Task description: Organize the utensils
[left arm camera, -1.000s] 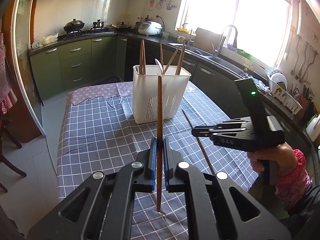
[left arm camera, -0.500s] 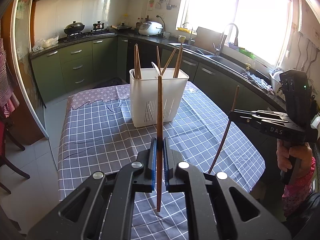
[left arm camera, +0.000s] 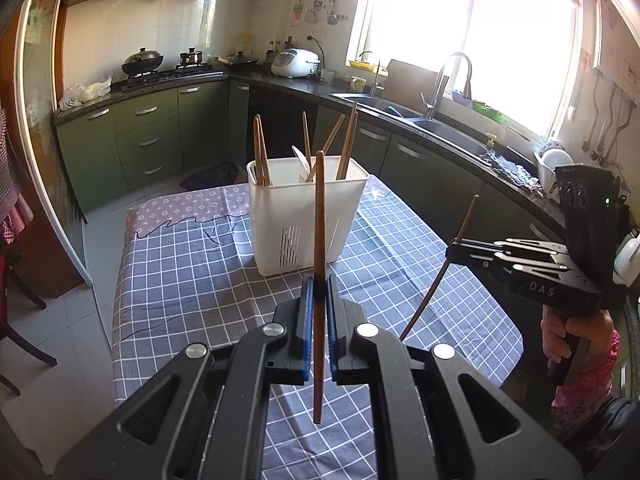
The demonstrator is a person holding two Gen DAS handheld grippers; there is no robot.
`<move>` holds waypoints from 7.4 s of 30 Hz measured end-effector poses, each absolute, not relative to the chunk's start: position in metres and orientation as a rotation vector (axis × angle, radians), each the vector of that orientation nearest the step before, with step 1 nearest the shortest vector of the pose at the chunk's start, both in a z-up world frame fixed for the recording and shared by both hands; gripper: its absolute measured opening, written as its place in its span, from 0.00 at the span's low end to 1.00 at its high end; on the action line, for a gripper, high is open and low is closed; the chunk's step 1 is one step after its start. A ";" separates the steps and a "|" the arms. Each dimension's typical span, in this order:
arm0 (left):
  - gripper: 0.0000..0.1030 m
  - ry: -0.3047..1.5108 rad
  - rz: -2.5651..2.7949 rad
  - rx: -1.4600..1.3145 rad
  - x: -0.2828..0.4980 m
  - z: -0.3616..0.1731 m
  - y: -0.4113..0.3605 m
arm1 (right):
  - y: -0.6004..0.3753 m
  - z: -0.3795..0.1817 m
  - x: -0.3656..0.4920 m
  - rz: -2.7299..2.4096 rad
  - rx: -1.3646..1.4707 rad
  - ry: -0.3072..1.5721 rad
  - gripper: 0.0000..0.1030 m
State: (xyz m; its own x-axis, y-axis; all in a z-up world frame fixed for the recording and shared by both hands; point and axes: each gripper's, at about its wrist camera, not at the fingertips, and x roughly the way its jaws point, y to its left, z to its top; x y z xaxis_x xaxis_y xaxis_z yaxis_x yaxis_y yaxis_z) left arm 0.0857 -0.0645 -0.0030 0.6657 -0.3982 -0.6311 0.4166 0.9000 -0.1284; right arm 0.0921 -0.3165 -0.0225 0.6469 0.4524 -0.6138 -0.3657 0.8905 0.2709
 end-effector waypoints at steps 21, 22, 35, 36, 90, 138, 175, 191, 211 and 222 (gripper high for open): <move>0.06 0.327 -0.355 0.029 0.189 0.114 -0.116 | -0.325 -0.026 0.091 0.504 0.153 0.728 0.06; 0.06 0.335 -0.344 0.031 0.197 0.109 -0.118 | -0.325 -0.026 0.091 0.507 0.153 0.728 0.06; 0.10 0.525 -0.328 0.039 0.236 0.040 -0.118 | -0.324 -0.017 0.091 0.517 0.147 0.720 0.06; 0.13 0.522 -0.329 0.033 0.232 0.042 -0.115 | -0.323 -0.015 0.091 0.519 0.146 0.717 0.06; 0.93 0.482 -0.185 -0.005 0.024 -0.042 -0.033 | -0.330 0.026 0.128 0.364 0.140 0.443 0.81; 0.93 0.433 -0.150 0.000 -0.051 -0.019 -0.032 | -0.322 -0.014 -0.073 0.268 0.009 0.312 0.96; 0.93 0.425 -0.123 0.019 -0.055 -0.019 -0.031 | -0.321 -0.019 -0.064 0.277 0.022 0.323 0.96; 0.93 0.423 -0.118 0.027 -0.055 -0.019 -0.029 | -0.322 -0.020 -0.064 0.279 0.027 0.326 0.96; 0.93 0.397 -0.109 0.041 -0.060 -0.016 -0.029 | -0.320 -0.023 -0.063 0.279 0.023 0.332 0.96; 0.93 0.404 -0.110 0.042 -0.060 -0.014 -0.029 | -0.320 -0.025 -0.062 0.280 0.022 0.338 0.96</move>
